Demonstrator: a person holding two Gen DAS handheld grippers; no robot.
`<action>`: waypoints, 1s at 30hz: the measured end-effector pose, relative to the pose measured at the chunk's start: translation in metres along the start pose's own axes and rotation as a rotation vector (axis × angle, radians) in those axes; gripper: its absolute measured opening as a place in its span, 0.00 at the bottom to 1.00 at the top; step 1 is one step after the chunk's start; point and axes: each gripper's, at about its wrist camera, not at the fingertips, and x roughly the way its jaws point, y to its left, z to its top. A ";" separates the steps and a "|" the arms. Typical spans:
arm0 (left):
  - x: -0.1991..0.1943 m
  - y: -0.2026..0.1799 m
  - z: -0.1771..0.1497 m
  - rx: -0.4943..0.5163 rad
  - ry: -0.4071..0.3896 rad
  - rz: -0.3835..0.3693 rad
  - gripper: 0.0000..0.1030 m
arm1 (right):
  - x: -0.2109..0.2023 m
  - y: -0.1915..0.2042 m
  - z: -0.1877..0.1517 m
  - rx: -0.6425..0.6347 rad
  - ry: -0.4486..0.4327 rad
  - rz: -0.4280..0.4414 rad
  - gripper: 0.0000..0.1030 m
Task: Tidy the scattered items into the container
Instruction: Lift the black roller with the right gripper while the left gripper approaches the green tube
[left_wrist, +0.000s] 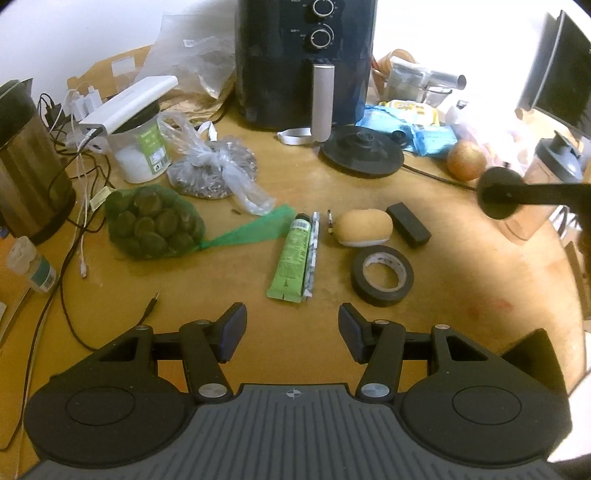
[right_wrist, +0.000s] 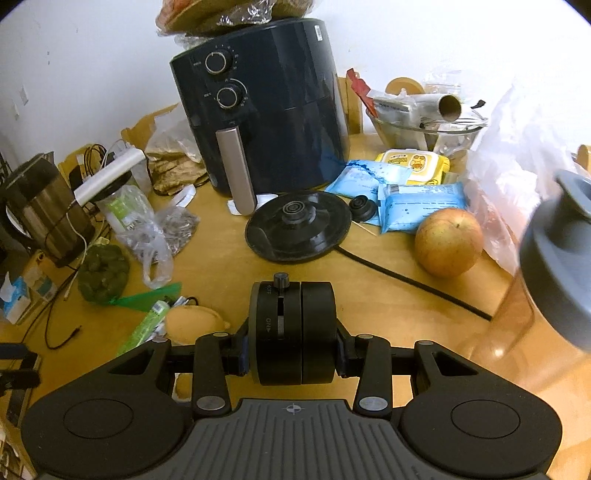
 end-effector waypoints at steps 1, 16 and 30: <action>0.003 0.001 0.002 0.001 0.001 0.001 0.53 | -0.004 0.000 -0.003 0.004 -0.001 -0.003 0.42; 0.063 0.010 0.026 0.061 0.034 0.002 0.52 | -0.045 -0.018 -0.044 0.120 -0.003 -0.084 0.42; 0.118 0.002 0.044 0.194 0.078 -0.024 0.51 | -0.068 -0.036 -0.059 0.210 -0.020 -0.159 0.42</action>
